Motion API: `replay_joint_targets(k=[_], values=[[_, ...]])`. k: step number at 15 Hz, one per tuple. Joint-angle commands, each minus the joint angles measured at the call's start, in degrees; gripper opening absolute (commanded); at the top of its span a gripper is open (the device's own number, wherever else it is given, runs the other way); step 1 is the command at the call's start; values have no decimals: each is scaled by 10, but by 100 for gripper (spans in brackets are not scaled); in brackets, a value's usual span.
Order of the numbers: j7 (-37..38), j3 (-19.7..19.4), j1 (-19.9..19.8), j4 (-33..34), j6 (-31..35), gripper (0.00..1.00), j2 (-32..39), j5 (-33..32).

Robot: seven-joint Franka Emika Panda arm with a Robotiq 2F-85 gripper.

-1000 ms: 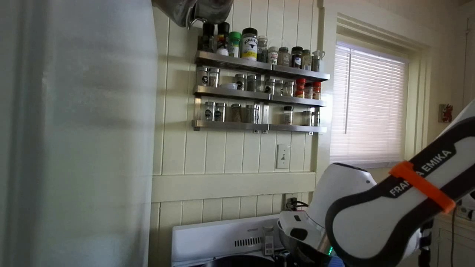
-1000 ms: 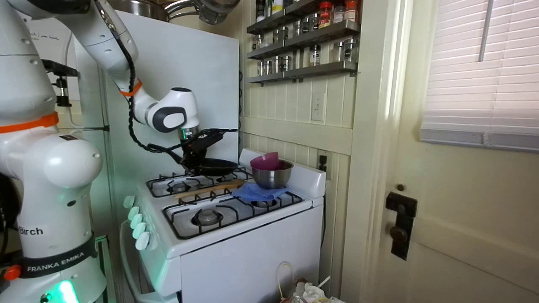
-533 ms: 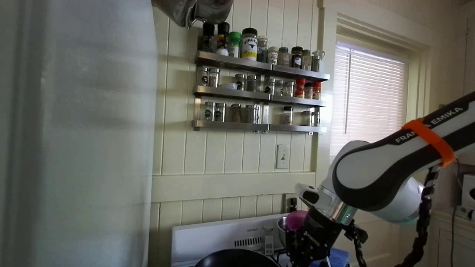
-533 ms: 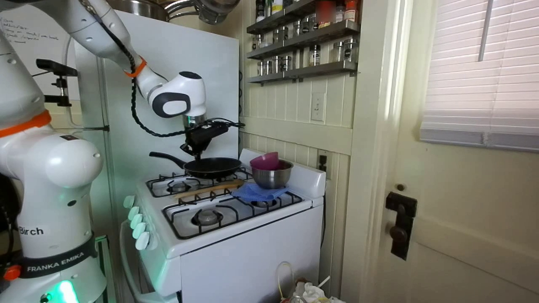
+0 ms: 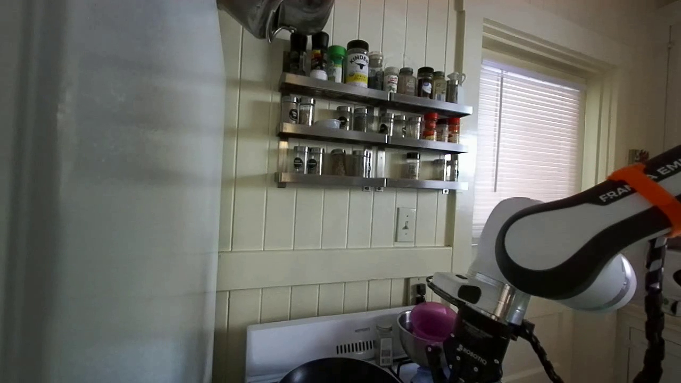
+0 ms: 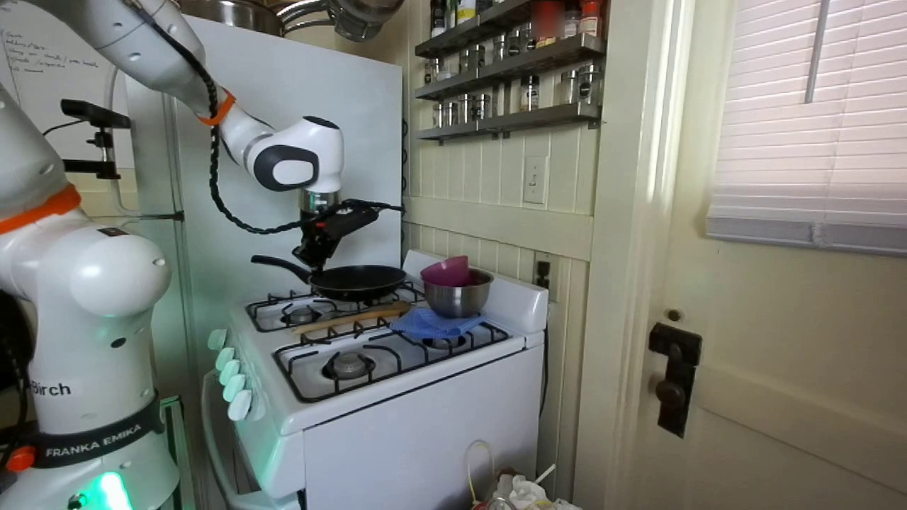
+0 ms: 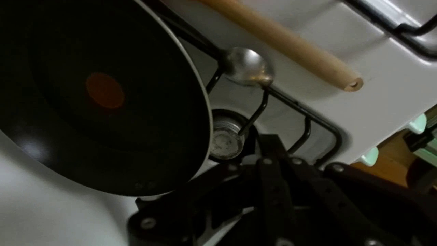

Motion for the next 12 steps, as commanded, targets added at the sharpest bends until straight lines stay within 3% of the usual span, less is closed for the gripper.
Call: replay_joint_targets(k=[1,3,6,11,12], values=[[0,38,-15,-36,89,26,11,-27],[5,42,-1,-20,148,33,47,-16],[-10,29,28,-20,212,55,72,8],[2,25,27,-18,201,93,80,-4],[1,24,25,-18,201,77,84,-4]])
